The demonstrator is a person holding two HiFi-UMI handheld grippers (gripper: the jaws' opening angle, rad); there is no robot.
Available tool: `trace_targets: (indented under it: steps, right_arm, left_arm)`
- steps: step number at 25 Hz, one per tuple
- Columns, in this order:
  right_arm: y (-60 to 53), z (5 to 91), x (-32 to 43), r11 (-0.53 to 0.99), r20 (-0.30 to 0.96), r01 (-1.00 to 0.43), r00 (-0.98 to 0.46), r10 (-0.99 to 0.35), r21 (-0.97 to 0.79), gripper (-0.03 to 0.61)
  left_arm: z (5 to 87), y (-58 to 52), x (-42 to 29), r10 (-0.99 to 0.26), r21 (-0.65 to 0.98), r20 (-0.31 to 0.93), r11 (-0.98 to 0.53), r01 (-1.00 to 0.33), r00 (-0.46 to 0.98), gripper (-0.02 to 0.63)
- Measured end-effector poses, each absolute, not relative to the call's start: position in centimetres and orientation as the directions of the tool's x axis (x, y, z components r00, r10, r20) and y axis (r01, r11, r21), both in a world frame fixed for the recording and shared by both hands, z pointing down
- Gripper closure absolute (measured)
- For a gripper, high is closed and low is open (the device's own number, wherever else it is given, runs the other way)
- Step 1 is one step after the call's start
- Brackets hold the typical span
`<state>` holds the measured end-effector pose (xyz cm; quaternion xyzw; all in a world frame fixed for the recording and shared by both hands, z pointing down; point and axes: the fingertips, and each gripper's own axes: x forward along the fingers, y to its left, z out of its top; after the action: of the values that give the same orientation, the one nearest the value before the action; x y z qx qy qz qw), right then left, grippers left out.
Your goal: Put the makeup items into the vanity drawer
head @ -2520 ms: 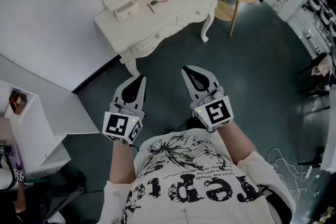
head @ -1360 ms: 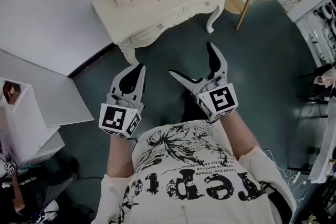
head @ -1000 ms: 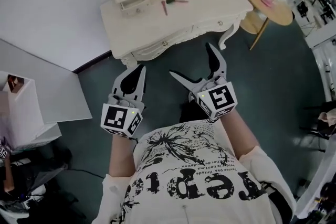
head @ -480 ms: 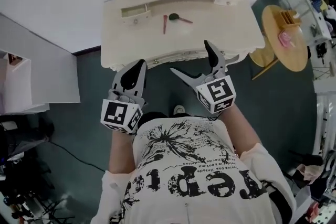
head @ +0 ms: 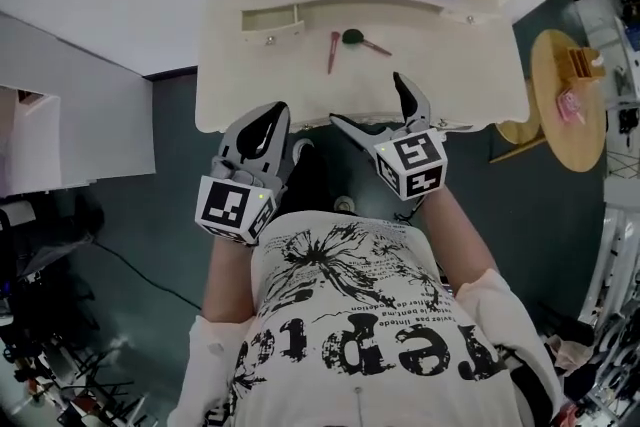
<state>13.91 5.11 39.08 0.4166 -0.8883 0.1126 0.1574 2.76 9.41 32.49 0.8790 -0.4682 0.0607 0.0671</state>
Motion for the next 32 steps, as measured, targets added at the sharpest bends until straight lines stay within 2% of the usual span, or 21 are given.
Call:
trace_targets:
  steps: [5,12,21,29,31,32]
  right_arm:
    - [-1.1,43.2,11.6,0.627,0.517,-0.776,-0.567,-0.641,-0.074,0.000]
    - [-8.8,49.9,9.6,0.580,0.679,-0.811,-0.468,-0.566,-0.075,0.070]
    - [-12.6,57.8,9.0,0.475,0.820,-0.866,-0.381,-0.426,-0.156,0.233]
    - [-14.2,59.7,8.8,0.400,0.857,-0.908,-0.302,-0.418,-0.125,0.365]
    - [-14.3,59.8,9.3,0.389,0.865,-0.917,-0.261,-0.428,-0.084,0.432]
    - [-14.4,59.9,9.5,0.385,0.868,-0.920,-0.249,-0.429,-0.073,0.440]
  left_arm:
    - [33.6,1.8,1.3,-0.788,0.073,0.163,-0.590,-0.804,0.593,0.600]
    - [37.2,-7.1,0.2,-0.730,0.080,0.211,-0.650,-0.756,0.650,0.600]
    - [41.1,-13.2,-1.1,-0.685,0.143,0.264,-0.668,-0.730,0.679,0.600]
    - [42.0,-15.6,-1.3,-0.684,0.174,0.250,-0.665,-0.727,0.685,0.600]
    - [41.8,-15.8,-1.3,-0.690,0.177,0.233,-0.663,-0.728,0.685,0.600]
    - [41.8,-15.8,-1.3,-0.693,0.182,0.228,-0.660,-0.729,0.684,0.600]
